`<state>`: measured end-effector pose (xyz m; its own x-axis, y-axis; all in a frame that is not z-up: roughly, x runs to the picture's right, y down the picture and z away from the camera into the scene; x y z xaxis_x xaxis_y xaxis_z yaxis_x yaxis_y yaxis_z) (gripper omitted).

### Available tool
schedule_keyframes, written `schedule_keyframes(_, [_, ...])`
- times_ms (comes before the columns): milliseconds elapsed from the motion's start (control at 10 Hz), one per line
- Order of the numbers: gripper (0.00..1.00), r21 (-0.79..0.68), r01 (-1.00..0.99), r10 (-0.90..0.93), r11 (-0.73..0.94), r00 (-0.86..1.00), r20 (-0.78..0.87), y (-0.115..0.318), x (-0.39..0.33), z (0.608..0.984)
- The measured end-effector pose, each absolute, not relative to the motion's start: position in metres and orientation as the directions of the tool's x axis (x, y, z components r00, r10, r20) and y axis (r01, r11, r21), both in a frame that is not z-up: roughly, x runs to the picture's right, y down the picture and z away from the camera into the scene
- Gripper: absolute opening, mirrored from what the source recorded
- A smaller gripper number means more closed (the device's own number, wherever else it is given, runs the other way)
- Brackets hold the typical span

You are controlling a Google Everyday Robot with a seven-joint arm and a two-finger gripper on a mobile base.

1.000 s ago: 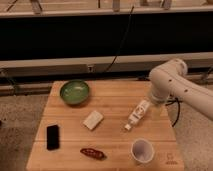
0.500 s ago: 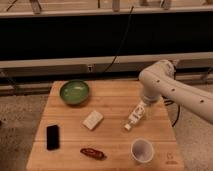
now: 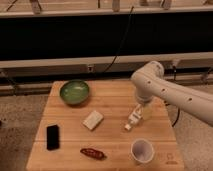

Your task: Place the bottle in the ceramic bowl

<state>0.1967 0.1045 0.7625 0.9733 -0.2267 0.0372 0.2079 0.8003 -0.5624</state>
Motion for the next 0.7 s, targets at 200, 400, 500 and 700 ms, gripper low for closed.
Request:
schedule_keyframes(200, [0.8,-0.561,0.247,-0.265,0.79,0.963,0.052,0.106,0.194,0.767])
schedule_keyframes(400, [0.8,-0.557,0.295,-0.308,0.777,0.948,0.073,0.109,0.19,0.775])
schedule_keyframes(500, [0.8,-0.556,0.311,-0.324,0.771,0.943,0.079,0.111,0.19,0.776])
schedule_keyframes(700, [0.8,-0.551,0.358,-0.366,0.754,0.925,0.102,0.114,0.186,0.781])
